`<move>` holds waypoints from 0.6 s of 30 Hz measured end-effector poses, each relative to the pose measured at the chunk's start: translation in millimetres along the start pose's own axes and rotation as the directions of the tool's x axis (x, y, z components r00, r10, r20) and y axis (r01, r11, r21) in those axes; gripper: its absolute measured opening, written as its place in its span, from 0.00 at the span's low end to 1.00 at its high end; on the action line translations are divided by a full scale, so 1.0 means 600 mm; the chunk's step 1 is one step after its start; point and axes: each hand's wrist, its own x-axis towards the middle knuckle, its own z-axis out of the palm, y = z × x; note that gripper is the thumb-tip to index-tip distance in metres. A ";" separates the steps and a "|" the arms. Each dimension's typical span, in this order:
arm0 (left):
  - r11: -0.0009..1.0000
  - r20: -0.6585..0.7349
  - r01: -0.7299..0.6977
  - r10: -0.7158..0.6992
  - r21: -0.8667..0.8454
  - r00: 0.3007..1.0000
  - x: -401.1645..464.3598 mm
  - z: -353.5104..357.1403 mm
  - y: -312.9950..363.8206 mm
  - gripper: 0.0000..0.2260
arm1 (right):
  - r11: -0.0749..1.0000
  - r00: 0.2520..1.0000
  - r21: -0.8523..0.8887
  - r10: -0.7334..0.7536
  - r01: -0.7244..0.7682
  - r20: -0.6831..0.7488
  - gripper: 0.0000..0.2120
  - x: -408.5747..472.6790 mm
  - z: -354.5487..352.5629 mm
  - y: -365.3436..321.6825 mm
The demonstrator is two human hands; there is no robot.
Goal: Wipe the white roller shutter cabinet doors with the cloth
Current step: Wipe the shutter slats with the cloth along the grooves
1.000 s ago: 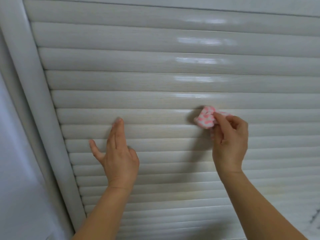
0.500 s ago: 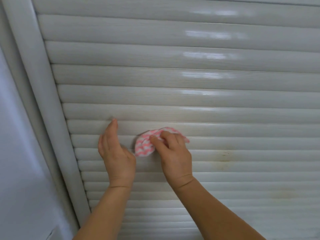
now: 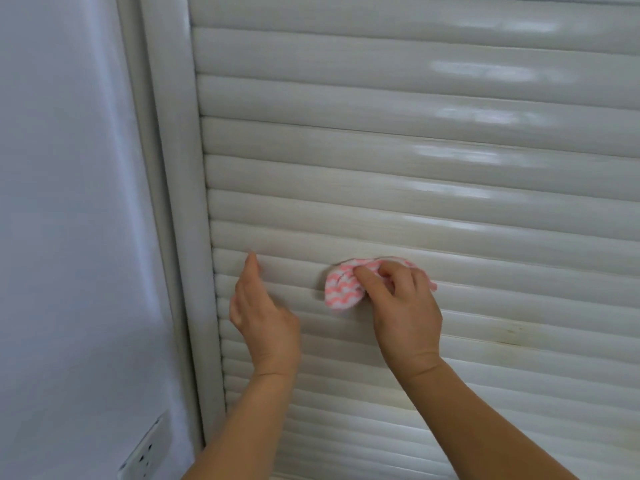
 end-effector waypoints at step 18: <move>0.986 -0.050 0.165 -0.165 0.006 0.985 -0.004 -0.047 -0.060 0.37 | 0.964 0.933 0.178 -0.240 0.197 0.267 0.16 0.092 0.092 -0.226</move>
